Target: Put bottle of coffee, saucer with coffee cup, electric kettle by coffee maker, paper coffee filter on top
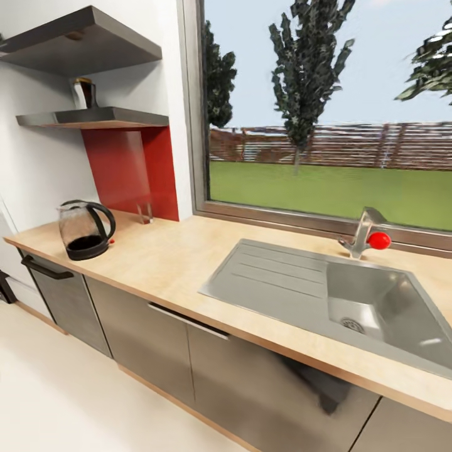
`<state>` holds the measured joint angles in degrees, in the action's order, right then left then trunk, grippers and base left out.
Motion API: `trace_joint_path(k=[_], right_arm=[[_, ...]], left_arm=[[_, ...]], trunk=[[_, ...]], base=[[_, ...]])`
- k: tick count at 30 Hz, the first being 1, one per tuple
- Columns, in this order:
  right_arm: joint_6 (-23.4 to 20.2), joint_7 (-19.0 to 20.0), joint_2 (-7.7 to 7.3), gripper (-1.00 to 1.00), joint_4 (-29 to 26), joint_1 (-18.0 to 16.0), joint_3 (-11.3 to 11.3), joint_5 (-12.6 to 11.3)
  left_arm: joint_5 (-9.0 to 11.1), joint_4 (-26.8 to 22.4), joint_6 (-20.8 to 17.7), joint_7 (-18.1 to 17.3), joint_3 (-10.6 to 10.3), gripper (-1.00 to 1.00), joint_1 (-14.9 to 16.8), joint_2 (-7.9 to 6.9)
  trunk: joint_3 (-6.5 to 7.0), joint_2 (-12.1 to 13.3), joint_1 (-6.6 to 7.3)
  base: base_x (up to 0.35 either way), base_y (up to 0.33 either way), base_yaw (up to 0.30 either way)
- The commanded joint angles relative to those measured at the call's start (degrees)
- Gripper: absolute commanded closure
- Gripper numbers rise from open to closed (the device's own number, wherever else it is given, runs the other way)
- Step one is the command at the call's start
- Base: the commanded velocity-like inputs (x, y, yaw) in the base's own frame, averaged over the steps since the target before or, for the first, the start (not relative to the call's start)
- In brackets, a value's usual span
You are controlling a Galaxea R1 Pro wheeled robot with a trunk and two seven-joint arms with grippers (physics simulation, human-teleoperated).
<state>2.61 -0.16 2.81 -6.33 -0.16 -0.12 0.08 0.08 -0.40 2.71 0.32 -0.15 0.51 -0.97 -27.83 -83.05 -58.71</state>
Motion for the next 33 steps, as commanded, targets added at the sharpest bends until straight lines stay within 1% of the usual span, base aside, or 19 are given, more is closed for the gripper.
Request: trace_joint_path(k=[1,13,16,17,18,20,21,23,24,25,26,28,31,32,33], right_arm=[[0.2,0.0,0.0,-1.0,0.0,0.0,0.0,0.0],[0.2,0.0,0.0,-1.0,0.0,0.0,-0.1,0.0],[0.2,0.0,0.0,-1.0,0.0,0.0,-0.2,0.1],[0.2,0.0,0.0,-1.0,0.0,0.0,-0.2,0.1],[0.2,0.0,0.0,-1.0,0.0,0.0,-0.2,0.1],[0.2,0.0,0.0,-1.0,0.0,0.0,-0.2,0.1],[0.2,0.0,0.0,-1.0,0.0,0.0,-0.2,0.1],[0.2,0.0,-0.12,-1.0,-0.1,0.0,-0.1,0.1],[0.2,-0.1,-0.95,-1.0,-0.4,0.0,0.0,0.2],[0.2,-0.1,-1.61,-1.0,-0.9,0.0,0.0,0.2],[0.2,-0.1,-1.96,-1.0,-1.3,0.0,0.0,0.2],[0.5,-0.1,-3.2,-1.0,-4.1,0.0,0.0,0.2],[1.6,-0.1,-3.85,-1.0,-8.3,0.0,0.0,0.2],[2.8,0.0,-4.15,-1.0,-12.8,0.0,0.0,0.2],[2.9,0.0,-4.18,-1.0,-13.3,0.0,0.0,0.2]], left_arm=[[0.0,0.1,0.2,0.0,0.0,-1.0,0.1,0.0],[0.0,0.0,0.2,0.1,0.0,-1.0,0.1,-0.08],[0.0,-0.6,0.2,0.1,0.0,-1.0,0.2,-0.8],[0.0,-1.4,0.2,0.1,0.0,-1.0,0.2,-1.18],[0.0,-5.2,0.1,0.1,0.1,-1.0,0.6,-2.07],[-0.1,-8.8,0.0,0.1,0.1,-1.0,0.7,-2.53],[-0.1,-11.9,0.0,0.1,0.1,-1.0,1.0,-2.87],[-0.2,-13.8,0.1,0.1,0.1,-1.0,1.3,-3.06],[-0.1,-15.5,0.1,0.1,0.1,-1.0,1.8,-3.21],[0.0,-16.1,0.2,0.1,0.1,-1.0,2.4,-3.24],[0.0,-16.4,0.2,0.1,0.1,-1.0,2.7,-3.24],[0.1,-17.0,0.3,0.1,0.2,-1.0,3.9,-3.19],[0.1,-17.2,1.2,0.1,0.5,-1.0,5.6,-3.16],[0.2,-17.3,2.5,0.1,1.0,-1.0,7.6,-3.1],[0.2,-17.3,2.6,0.1,1.1,-1.0,8.0,-3.1]], trunk=[[-0.05,0.0,-0.01],[-0.05,0.0,-0.01],[-0.05,0.0,-0.01],[-0.05,0.0,-0.01],[-0.05,0.0,-0.01],[-0.05,0.0,-0.01],[-0.05,0.0,-0.01],[-0.05,0.0,-0.01],[-0.05,0.0,-0.01],[-0.05,0.0,-0.01],[-0.05,0.0,-0.01],[-0.05,0.0,-0.01],[-0.05,0.0,-0.01],[-0.05,0.0,-0.01],[-0.05,0.0,-0.01]], base=[[0.162,0.298,0.0],[0.156,0.3,0.0],[0.151,0.302,0.0],[0.151,0.302,0.0],[0.15,0.303,0.0],[0.15,0.303,0.0],[0.15,0.303,0.0],[0.15,0.303,0.0],[0.149,0.303,0.0],[0.146,0.304,0.0],[0.145,0.305,0.0],[0.142,0.306,0.0],[0.14,0.307,0.0],[0.139,0.308,0.0],[0.139,0.308,0.0]])
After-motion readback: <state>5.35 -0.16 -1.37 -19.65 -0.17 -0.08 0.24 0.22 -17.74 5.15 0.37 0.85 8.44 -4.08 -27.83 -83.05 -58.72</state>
